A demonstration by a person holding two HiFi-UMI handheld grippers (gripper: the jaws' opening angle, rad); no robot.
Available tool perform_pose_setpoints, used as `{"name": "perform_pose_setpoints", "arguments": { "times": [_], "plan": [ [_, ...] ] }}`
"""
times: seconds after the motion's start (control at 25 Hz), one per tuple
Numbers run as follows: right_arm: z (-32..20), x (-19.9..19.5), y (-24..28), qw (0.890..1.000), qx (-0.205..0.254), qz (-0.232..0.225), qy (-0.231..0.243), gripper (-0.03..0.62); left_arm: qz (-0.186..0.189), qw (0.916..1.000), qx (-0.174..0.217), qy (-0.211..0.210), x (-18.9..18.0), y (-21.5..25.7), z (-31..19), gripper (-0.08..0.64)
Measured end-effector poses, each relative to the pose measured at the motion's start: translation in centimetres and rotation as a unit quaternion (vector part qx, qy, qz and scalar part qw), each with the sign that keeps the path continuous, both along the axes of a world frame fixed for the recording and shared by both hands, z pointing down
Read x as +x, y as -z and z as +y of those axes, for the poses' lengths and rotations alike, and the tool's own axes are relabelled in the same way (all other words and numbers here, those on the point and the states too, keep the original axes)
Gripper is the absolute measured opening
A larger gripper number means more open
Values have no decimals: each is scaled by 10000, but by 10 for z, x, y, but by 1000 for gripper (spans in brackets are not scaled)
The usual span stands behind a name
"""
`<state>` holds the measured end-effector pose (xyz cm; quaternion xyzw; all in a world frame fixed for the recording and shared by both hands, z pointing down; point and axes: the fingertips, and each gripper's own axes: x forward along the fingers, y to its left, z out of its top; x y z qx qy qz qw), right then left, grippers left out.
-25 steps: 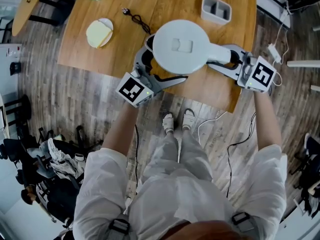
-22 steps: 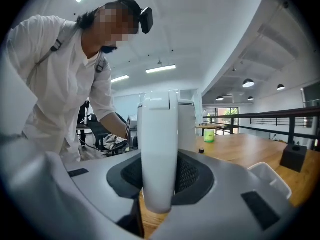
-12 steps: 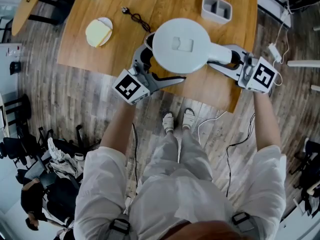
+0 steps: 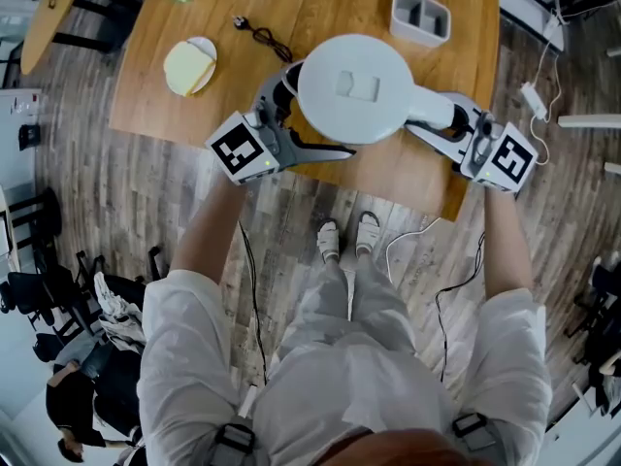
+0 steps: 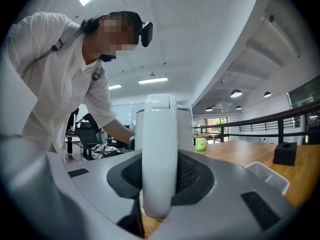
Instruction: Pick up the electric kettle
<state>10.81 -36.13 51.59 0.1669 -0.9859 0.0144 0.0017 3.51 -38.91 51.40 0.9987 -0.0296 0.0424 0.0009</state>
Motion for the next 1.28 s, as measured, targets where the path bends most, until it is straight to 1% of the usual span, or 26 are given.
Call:
{"name": "perform_pose_setpoints", "arguments": {
  "times": [0.12,0.28,0.44,0.64,0.84,0.96,1.08,1.28],
  "plan": [
    [-1,0,0,10000,-23,-5,-37,106,-11,9999,74,-77,1,0,-2,584],
    [-2,1,0,10000,-27,-7,-72,106,59,9999,115,-15,3,1,-2,583],
    [-2,2,-1,10000,-41,60,-61,104,52,10000,72,31,4,-1,-3,583],
    [1,0,12,10000,-34,-26,-69,104,235,9997,38,42,2,12,0,583],
    [7,1,47,9999,121,55,-83,104,292,9993,243,24,2,47,7,583],
    [13,-2,74,9998,194,50,-44,104,295,9991,299,23,-1,76,13,583],
    [22,-3,102,9992,353,162,42,104,239,9989,393,32,-3,107,20,583],
    [35,-5,156,9988,497,15,14,104,260,9985,472,42,-5,166,31,583]
  ]
}}
